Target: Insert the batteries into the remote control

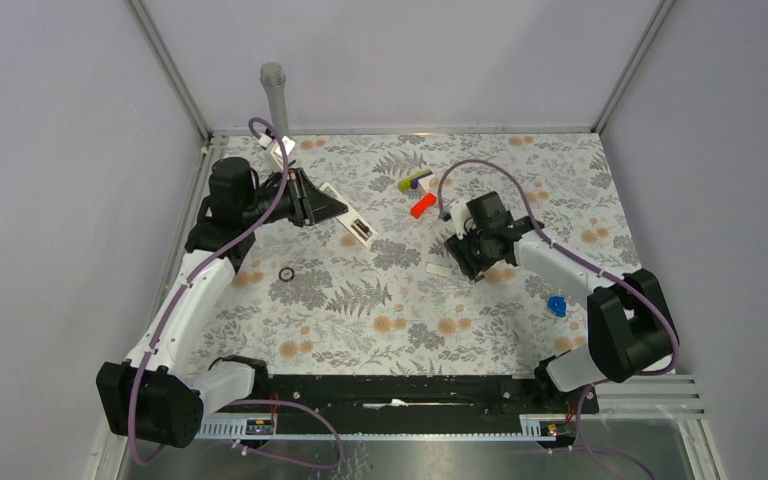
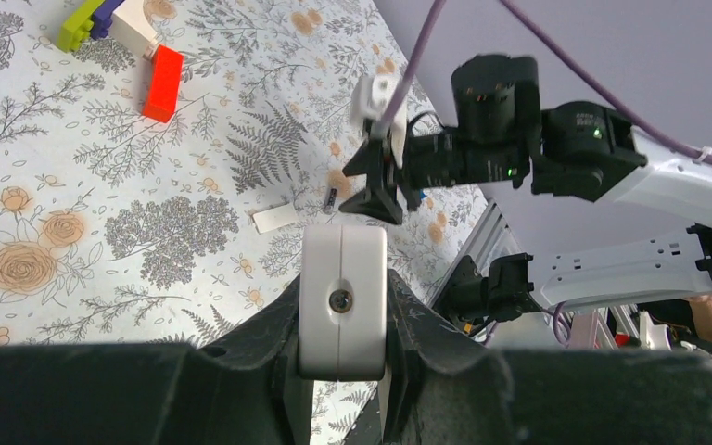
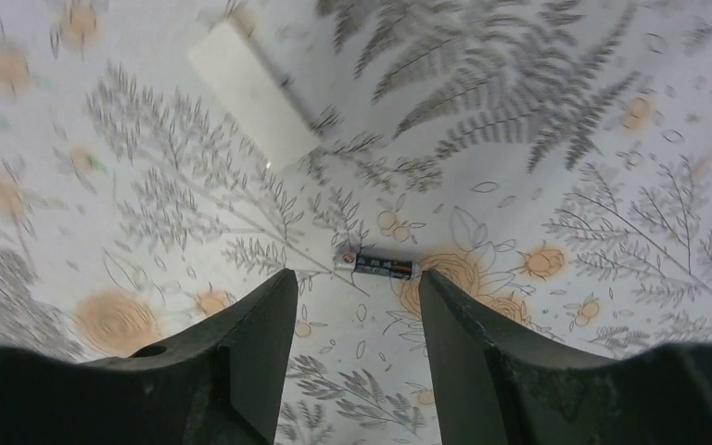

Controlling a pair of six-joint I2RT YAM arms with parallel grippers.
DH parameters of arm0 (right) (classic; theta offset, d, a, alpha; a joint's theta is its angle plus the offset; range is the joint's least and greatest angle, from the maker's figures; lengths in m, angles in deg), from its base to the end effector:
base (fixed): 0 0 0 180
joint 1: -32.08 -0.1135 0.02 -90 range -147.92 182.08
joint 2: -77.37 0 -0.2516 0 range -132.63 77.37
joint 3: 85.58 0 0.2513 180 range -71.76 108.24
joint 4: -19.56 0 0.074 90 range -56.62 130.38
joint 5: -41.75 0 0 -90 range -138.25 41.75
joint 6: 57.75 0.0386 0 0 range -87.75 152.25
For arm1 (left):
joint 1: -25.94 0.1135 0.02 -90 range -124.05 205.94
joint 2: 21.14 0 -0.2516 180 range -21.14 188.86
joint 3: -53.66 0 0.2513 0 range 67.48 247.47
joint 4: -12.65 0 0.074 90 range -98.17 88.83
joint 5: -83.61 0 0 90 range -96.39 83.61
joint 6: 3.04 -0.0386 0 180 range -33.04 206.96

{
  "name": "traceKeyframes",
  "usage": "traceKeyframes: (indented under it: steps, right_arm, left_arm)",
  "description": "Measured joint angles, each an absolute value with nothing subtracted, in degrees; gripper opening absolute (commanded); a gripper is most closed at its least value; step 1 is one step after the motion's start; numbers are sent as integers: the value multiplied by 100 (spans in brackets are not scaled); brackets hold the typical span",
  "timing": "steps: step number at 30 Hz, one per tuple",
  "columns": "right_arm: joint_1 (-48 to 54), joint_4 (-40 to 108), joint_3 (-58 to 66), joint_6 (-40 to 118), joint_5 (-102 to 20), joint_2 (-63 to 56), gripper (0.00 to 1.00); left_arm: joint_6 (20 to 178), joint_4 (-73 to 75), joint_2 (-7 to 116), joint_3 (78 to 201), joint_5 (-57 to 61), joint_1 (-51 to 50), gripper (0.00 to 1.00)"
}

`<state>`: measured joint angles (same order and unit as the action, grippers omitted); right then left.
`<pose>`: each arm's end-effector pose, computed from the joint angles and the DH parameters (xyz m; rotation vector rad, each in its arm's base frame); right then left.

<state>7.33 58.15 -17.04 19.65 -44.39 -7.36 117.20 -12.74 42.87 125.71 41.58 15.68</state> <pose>0.2742 0.1293 0.2021 -0.8364 2.3901 0.1699 0.2447 -0.0734 0.3450 0.2776 1.9447 -1.2544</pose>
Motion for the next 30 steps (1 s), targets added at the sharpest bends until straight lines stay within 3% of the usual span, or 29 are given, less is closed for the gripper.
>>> traceKeyframes:
  steps: [9, 21, 30]
  right_arm:
    - [490, 6091, -2196, -245, -4592, -725, 60]
    - [464, 5678, -2358, -944, -4907, -1130, 59]
    - [466, 5734, -2096, -1117, -4638, -1514, 51]
  left_arm:
    - [11744, -1375, 4287, 12571, 4114, 1584, 0]
    - [11853, -1348, 4287, 12571, 4118, 1608, 0]
    - [11838, -1375, 4289, 12598, 4131, 1643, 0]
